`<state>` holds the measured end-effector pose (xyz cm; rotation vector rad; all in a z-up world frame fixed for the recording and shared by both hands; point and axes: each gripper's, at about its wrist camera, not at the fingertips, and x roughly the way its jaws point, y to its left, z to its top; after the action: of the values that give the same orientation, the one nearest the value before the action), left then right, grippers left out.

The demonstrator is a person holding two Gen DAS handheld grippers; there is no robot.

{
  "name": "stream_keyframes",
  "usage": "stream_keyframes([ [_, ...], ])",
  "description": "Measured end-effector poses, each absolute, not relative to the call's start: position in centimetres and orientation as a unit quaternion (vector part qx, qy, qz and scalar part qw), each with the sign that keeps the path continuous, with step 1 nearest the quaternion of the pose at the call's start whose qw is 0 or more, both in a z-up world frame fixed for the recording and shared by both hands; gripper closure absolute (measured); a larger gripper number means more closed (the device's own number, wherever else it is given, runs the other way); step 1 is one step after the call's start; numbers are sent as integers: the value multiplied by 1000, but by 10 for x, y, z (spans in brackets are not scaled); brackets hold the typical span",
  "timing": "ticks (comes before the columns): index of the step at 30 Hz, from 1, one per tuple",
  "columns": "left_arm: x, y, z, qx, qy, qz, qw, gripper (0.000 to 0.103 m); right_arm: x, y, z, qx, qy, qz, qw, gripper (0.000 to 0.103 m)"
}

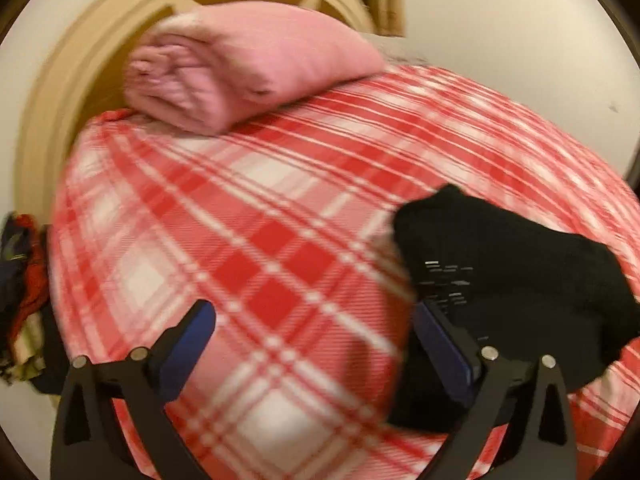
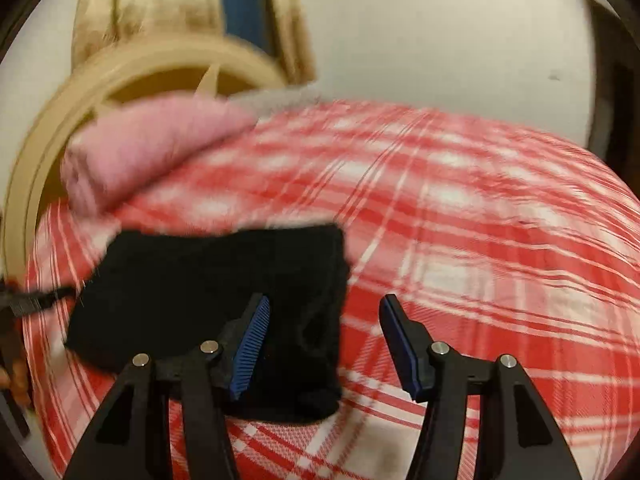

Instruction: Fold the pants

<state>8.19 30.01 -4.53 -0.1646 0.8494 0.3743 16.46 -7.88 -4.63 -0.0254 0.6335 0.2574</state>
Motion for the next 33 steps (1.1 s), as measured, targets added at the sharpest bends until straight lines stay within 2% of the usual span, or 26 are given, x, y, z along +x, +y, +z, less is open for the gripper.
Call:
stream_keyframes([
  [3,76,288,-44,-61,400,176,897,2,145,-76,-37,-20,289,124,949,44],
  [12,89,248,-54,3,409,170,896,3,143,-47,-62,-76,342,124,929,44],
  [18,79,274,-64,-34,426,163,889,3,150,-67,-76,-43,373,112,920,44],
  [25,66,296,-63,-124,407,121,897,4,121,-52,-38,-63,270,106,955,44],
  [27,75,292,-65,-145,413,92,894,6,116,-38,-30,-71,259,135,954,44],
  [29,85,283,-72,-157,422,68,890,12,117,-26,-28,-66,265,171,947,44],
  [33,87,277,-81,-169,429,96,882,18,138,7,-32,-54,306,272,911,44],
])
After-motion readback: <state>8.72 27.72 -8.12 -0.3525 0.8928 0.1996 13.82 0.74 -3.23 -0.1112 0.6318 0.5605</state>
